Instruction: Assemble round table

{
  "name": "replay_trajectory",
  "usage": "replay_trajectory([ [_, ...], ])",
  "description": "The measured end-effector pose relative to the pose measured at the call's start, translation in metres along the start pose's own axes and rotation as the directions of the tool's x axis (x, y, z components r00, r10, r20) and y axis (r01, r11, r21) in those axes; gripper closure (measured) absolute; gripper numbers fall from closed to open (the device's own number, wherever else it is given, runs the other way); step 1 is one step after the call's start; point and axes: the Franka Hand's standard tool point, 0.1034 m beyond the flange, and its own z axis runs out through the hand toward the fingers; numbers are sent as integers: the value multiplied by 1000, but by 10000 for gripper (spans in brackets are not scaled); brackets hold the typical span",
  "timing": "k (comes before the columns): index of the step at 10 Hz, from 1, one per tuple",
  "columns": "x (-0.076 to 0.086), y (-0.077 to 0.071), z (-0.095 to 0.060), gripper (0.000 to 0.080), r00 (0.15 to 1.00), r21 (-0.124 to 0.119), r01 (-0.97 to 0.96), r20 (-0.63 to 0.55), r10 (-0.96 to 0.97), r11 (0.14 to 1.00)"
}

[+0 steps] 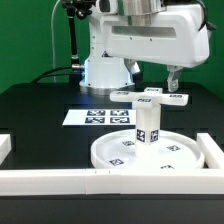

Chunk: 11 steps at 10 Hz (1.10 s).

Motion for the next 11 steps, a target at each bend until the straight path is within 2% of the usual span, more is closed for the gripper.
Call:
replay_trajectory([
  [1, 0, -1, 0, 151, 998, -4, 62, -13, -62, 998],
  [2, -2, -5, 1, 151, 971, -22, 233, -42, -234, 972],
  [3, -3, -6, 0, 151, 926, -40, 373, -48, -375, 927],
  [4, -3, -6, 0, 151, 852, -48, 521, -40, -523, 852],
  [5, -5, -6, 1, 151, 790, -52, 611, -28, -613, 790],
  [8, -5, -6, 1, 151, 673, -56, 738, -14, -740, 672],
  [10, -4, -5, 2, 151, 546, -58, 836, -4, -838, 545],
  [11, -2, -5, 3, 151, 425, -73, 903, 0, -905, 424],
])
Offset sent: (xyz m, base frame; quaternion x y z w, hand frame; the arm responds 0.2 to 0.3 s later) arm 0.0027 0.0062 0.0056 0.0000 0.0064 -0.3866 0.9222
